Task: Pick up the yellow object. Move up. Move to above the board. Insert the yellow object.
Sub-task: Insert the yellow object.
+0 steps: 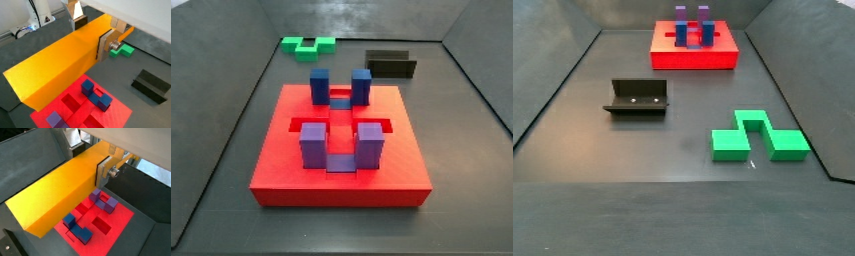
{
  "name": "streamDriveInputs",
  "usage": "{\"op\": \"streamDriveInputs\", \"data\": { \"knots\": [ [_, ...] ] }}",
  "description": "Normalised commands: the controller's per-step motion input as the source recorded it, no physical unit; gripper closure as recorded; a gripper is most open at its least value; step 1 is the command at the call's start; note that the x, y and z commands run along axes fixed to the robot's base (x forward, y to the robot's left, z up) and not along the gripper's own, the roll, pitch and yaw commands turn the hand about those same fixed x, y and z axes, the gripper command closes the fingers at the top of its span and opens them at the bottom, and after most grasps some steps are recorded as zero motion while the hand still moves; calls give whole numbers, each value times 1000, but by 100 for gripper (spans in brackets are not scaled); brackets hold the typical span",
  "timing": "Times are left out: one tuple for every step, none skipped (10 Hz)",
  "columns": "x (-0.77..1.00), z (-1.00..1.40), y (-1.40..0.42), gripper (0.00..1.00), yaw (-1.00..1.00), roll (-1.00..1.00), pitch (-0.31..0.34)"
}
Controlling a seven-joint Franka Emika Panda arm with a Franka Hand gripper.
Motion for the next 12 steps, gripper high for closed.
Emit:
{"op": "streamDriveInputs", "data": {
  "knots": [
    [0, -83, 0, 100, -26, 101, 0],
    [0, -14, 0, 100, 0, 130, 9],
    [49, -406, -231, 100, 0, 29, 0],
    [86, -586, -314, 100, 0, 0, 0],
    [0, -711, -337, 100, 49, 7, -43],
    [-14, -649, -331, 100, 143, 53, -56],
    [-71, -546, -234, 100, 269, 91, -63],
    [-163, -471, -157, 100, 311, 154, -90],
    [-160, -383, -180, 100, 340, 190, -89],
    [-126, -411, -183, 100, 337, 186, -81],
    [-134, -457, -189, 100, 329, 159, -90],
    [0, -497, -106, 100, 300, 26, -36]
  ]
}}
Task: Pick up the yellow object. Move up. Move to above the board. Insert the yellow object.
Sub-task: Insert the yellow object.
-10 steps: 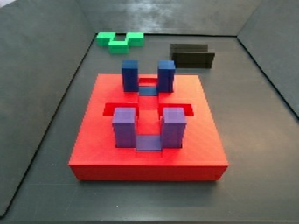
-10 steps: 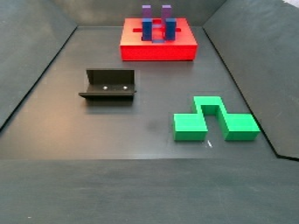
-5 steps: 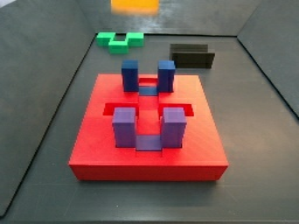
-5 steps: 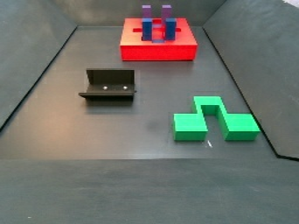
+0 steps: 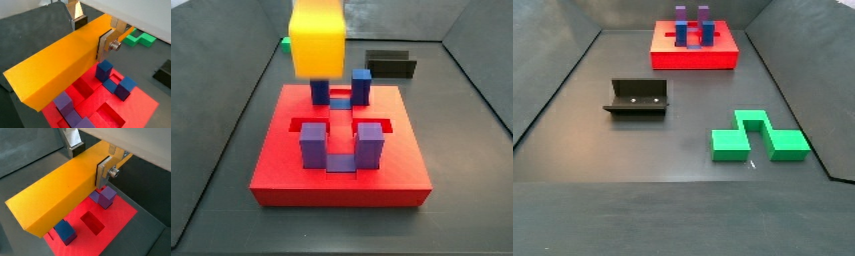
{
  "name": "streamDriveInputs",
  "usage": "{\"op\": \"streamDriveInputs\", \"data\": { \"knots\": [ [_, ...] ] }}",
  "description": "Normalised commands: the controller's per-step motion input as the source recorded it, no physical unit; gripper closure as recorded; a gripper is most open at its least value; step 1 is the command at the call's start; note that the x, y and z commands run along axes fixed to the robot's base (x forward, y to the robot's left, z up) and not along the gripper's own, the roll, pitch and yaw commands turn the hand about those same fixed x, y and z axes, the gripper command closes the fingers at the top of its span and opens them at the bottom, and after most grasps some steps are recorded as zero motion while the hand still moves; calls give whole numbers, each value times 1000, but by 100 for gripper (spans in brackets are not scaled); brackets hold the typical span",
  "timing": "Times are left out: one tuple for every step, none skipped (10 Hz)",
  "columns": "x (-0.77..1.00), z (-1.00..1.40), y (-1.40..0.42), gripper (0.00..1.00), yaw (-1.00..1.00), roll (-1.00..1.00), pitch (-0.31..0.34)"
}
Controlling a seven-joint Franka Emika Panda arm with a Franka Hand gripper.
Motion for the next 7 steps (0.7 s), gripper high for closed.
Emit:
{"op": "streamDriveInputs", "data": {
  "knots": [
    [206, -451, -46, 100, 180, -67, 0],
    [469, -337, -17, 100, 0, -153, 19],
    [551, -140, 0, 100, -123, -149, 53],
    [363, -217, 49, 100, -106, -190, 36],
    [0, -343, 183, 100, 0, -227, 0],
    [0, -260, 109, 100, 0, -133, 0],
    [0, -154, 106, 100, 0, -14, 0]
  ]
}}
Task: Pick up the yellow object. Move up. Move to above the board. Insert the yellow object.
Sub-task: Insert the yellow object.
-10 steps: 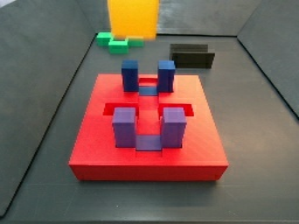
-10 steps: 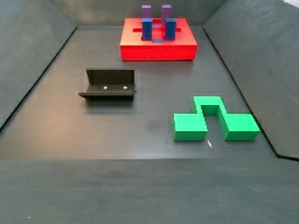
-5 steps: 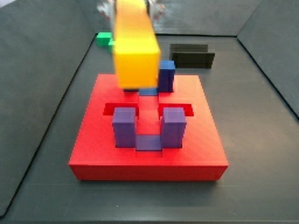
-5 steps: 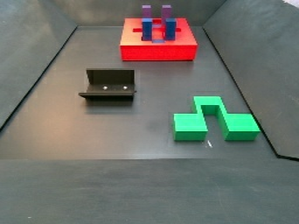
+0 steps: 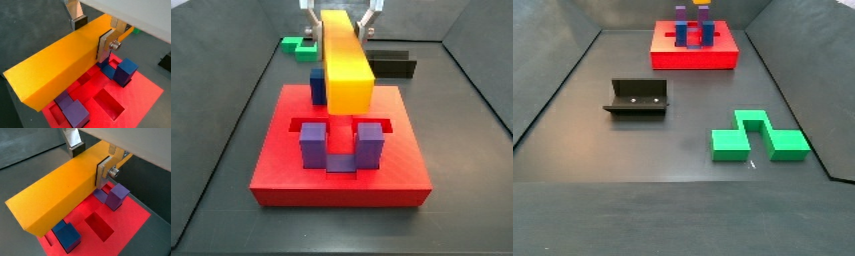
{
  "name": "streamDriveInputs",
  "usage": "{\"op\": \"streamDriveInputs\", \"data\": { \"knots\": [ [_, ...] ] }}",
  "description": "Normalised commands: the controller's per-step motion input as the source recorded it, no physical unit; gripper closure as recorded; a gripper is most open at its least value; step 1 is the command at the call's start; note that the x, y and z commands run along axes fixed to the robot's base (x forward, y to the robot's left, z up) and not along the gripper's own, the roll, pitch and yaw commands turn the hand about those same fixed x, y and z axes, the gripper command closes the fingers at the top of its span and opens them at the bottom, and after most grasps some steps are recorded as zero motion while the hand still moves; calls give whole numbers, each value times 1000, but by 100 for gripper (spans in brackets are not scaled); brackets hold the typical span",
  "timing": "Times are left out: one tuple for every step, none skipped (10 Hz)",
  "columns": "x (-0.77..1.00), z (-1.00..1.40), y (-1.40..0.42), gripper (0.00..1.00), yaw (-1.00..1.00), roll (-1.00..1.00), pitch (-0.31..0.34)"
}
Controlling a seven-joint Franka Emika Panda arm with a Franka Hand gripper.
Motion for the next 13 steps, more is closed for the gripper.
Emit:
{"op": "streamDriveInputs", "data": {
  "knots": [
    [0, -249, 0, 100, 0, 0, 0],
    [17, -174, 0, 100, 9, -3, 0],
    [280, -63, -3, 100, 23, 0, 20],
    [517, -31, -100, 100, 0, 0, 71],
    [611, -23, -23, 100, -9, 37, 97],
    [483, -17, 0, 100, 0, 70, 94],
    [346, 0, 0, 100, 43, 114, 69],
    [274, 0, 0, 100, 69, 211, 33],
    [277, 23, 0, 100, 31, 347, 19],
    [0, -11, -17, 100, 51, 484, 0],
    [-14, -49, -31, 100, 23, 500, -20],
    [-86, -157, -66, 100, 11, 430, -29],
    [-23, -354, 0, 100, 0, 71, 0]
  ]
}}
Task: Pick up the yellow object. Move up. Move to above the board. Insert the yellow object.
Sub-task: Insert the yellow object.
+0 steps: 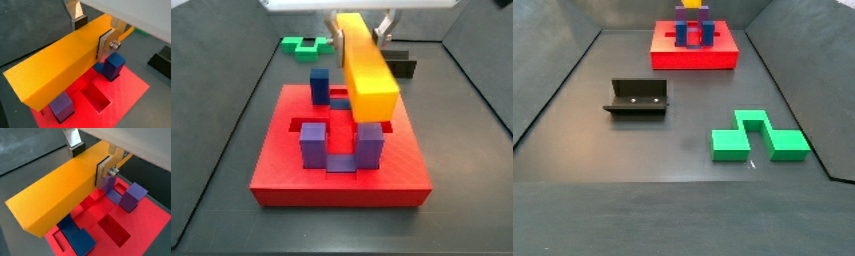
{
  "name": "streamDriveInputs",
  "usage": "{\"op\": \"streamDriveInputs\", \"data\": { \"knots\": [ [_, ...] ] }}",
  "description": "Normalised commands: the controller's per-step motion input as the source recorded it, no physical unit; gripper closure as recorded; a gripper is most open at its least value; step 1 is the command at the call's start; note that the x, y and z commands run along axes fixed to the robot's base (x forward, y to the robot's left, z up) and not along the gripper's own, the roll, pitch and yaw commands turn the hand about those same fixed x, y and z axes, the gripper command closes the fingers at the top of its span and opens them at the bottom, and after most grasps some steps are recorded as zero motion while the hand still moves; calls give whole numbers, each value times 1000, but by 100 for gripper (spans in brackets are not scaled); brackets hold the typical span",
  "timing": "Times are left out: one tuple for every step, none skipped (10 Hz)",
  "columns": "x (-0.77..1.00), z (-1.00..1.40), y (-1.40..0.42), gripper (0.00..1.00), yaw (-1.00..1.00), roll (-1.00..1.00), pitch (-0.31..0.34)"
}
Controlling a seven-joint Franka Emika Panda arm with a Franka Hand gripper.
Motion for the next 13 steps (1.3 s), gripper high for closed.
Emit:
{"op": "streamDriveInputs", "data": {
  "knots": [
    [-3, -417, 0, 100, 0, -37, 0],
    [0, -406, 20, 100, 0, -23, 0],
    [-83, -354, 69, 100, -77, -66, 0],
    [-174, -263, 66, 100, -169, -100, 9],
    [-54, 0, 0, 100, -214, -66, 6],
    [0, 0, 0, 100, -291, -61, 9],
    [0, 0, -20, 100, -277, -31, 0],
    [0, -43, -26, 100, -171, -10, 0],
    [0, -106, -17, 100, -146, 0, 0],
    [-43, -149, 0, 100, -46, 0, 0],
    [-57, -123, 0, 100, 0, 0, 0],
    [-51, -143, 0, 100, 0, 0, 0],
    [-74, -134, -40, 100, -3, -10, 0]
  ]
}}
